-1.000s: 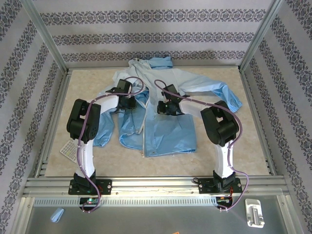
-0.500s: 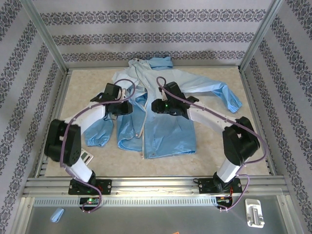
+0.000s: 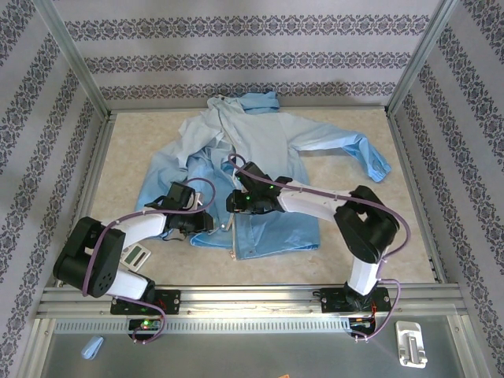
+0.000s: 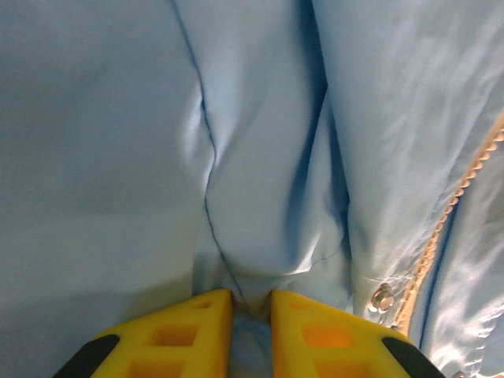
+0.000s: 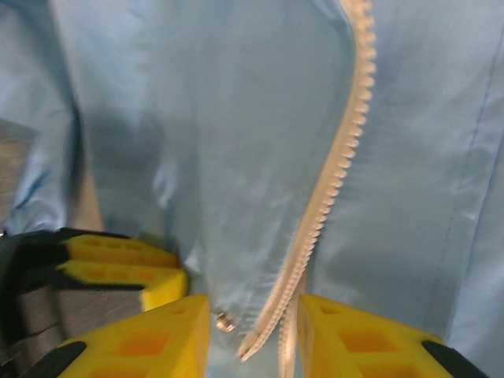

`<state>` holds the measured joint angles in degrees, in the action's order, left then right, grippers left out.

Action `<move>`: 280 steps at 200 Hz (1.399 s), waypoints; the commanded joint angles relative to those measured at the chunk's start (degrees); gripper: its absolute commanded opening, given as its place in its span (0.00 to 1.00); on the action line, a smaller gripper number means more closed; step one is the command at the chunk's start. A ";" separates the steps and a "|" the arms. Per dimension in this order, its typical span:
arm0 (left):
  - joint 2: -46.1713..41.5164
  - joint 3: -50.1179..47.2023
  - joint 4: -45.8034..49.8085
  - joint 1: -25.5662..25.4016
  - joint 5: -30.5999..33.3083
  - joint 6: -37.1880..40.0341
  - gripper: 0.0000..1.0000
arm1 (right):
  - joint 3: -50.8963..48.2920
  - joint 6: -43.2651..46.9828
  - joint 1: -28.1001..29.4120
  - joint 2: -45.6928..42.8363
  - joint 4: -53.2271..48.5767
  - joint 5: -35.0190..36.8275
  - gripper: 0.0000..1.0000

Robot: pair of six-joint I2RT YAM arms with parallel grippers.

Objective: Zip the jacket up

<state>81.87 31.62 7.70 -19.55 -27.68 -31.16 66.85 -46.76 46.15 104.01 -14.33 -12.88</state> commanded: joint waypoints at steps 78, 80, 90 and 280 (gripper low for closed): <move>0.31 -2.67 -2.39 -0.69 -1.59 0.06 0.21 | 5.39 -6.54 -0.27 7.23 1.31 -0.38 0.34; 0.31 -2.58 -2.24 -0.65 -1.63 0.05 0.21 | 5.39 -6.55 -0.27 7.26 1.45 -0.47 0.34; 0.24 -2.28 -1.99 -0.72 -1.59 0.22 0.21 | 5.48 -6.61 -0.27 7.44 1.51 -0.69 0.34; -13.96 -1.48 -11.34 -0.40 -20.00 -11.45 0.48 | 0.73 -1.31 -5.94 -3.21 15.21 -17.73 0.00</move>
<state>66.63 32.27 6.15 -19.55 -41.82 -35.92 69.43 -46.35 40.97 102.50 -3.73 -27.14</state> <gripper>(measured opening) 0.477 0.050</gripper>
